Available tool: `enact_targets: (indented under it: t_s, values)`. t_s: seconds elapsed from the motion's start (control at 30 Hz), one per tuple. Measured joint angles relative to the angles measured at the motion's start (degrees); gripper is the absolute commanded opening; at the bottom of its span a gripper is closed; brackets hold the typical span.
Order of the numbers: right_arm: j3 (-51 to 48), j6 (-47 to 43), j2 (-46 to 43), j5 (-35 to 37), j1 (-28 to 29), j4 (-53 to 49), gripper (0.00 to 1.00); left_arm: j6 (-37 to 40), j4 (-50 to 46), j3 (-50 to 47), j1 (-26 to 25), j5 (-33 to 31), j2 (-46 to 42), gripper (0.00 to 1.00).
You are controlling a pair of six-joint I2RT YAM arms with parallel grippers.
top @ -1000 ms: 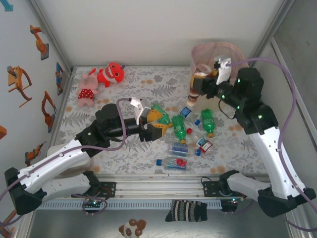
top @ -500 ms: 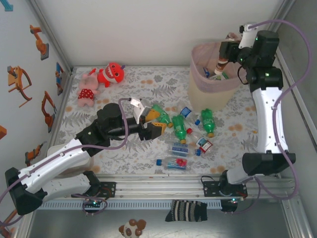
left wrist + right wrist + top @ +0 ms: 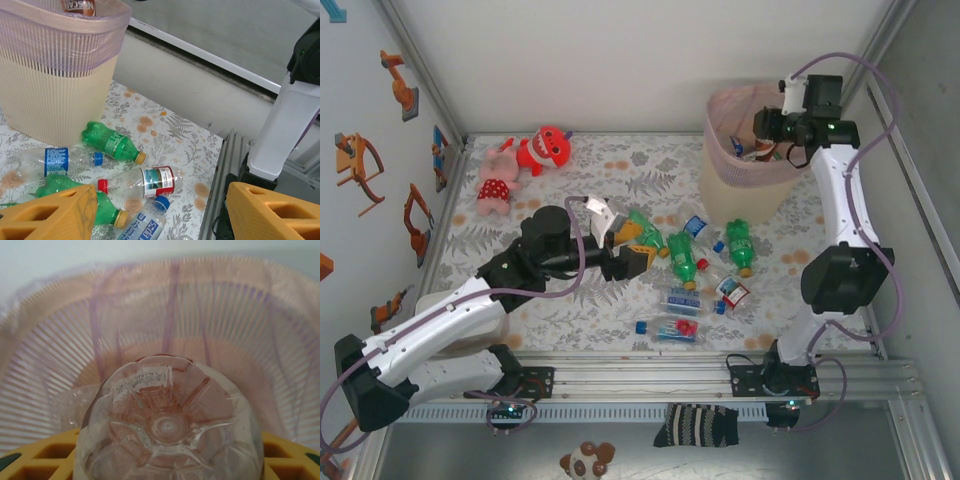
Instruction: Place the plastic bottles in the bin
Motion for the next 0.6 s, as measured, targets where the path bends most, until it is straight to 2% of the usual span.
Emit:
enact_targets:
  t_s: [0.13,0.4,0.6]
  values:
    - [-0.39,-0.28,2.32,-0.09,0.0,-1.14,0.56,0.0,-0.72,0.0,0.02,-0.02,-0.07,0.68]
    - [-1.03,-1.11,4.59,0.33,0.0,-2.43,0.73,0.37,-2.34,0.0,0.15,-0.28,-0.66,0.69]
    - [-1.03,-1.25,3.39,0.35,0.0,-2.71,0.76,0.68,-2.56,0.0,0.61,-0.26,-0.63,0.69]
